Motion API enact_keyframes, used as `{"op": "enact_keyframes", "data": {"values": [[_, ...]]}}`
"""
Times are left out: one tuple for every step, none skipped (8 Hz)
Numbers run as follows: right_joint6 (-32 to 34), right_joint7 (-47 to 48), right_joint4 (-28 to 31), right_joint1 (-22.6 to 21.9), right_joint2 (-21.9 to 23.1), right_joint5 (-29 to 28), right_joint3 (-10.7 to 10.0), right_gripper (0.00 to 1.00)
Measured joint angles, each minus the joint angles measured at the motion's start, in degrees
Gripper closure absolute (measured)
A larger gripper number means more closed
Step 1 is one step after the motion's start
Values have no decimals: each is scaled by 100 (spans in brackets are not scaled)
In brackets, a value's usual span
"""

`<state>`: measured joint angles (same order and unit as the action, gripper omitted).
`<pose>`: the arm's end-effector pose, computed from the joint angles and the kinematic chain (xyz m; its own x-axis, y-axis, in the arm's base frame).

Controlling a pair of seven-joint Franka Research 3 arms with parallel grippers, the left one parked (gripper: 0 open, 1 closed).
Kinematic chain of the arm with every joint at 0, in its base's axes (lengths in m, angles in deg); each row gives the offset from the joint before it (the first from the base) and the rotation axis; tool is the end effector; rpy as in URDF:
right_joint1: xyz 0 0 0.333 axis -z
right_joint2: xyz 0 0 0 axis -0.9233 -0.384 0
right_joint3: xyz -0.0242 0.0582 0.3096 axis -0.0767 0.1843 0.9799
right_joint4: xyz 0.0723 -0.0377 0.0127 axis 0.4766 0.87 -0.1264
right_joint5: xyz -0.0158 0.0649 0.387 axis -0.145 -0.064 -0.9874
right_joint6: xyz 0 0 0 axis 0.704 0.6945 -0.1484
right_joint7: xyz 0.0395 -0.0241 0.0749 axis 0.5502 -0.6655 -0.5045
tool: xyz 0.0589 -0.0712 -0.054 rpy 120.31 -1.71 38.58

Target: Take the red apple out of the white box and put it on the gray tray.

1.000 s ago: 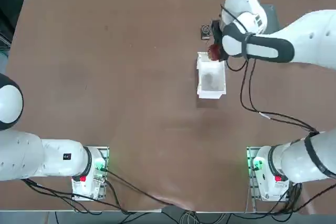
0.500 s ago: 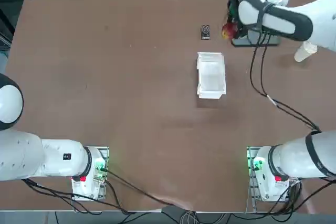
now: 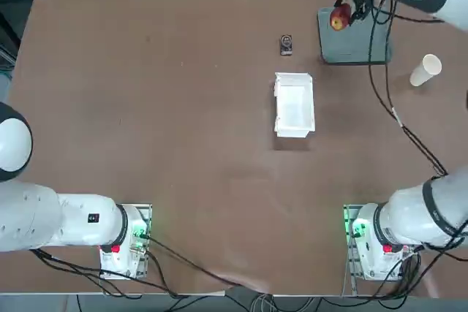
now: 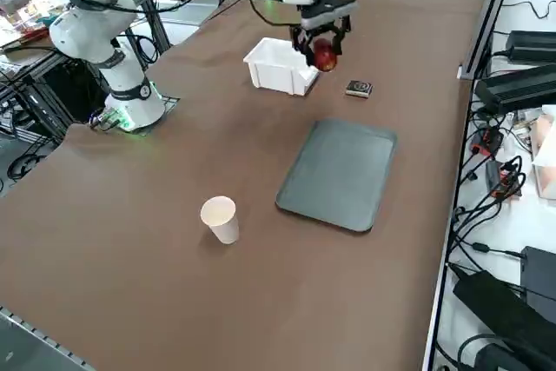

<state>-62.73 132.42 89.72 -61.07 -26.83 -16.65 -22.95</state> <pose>0.6277 0.0987 0.4071 0.7050 -0.7092 0.0029 -0.7025 -0.6990 -0.1335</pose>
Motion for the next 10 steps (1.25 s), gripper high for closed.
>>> {"op": "enact_keyframes", "data": {"values": [[-6, -581, -480, 99, -487, 2, -8, 14], [-9, -1223, -942, 216, -952, 9, -19, 14], [-11, -1959, -1378, 361, -1391, 15, -54, 14], [-15, -2684, -1737, 482, -1770, 17, -158, 14], [-24, -3319, -2053, 553, -2122, 18, -322, 14], [-29, -3774, -2316, 570, -2408, 53, -479, 14], [-31, -4051, -2517, 570, -2653, 107, -561, 14], [-56, -4176, -2662, 563, -2871, 157, -570, 14], [-154, -4201, -2733, 542, -3058, 185, -569, 14], [-244, -4208, -2765, 526, -3217, 198, -569, 14]]}}
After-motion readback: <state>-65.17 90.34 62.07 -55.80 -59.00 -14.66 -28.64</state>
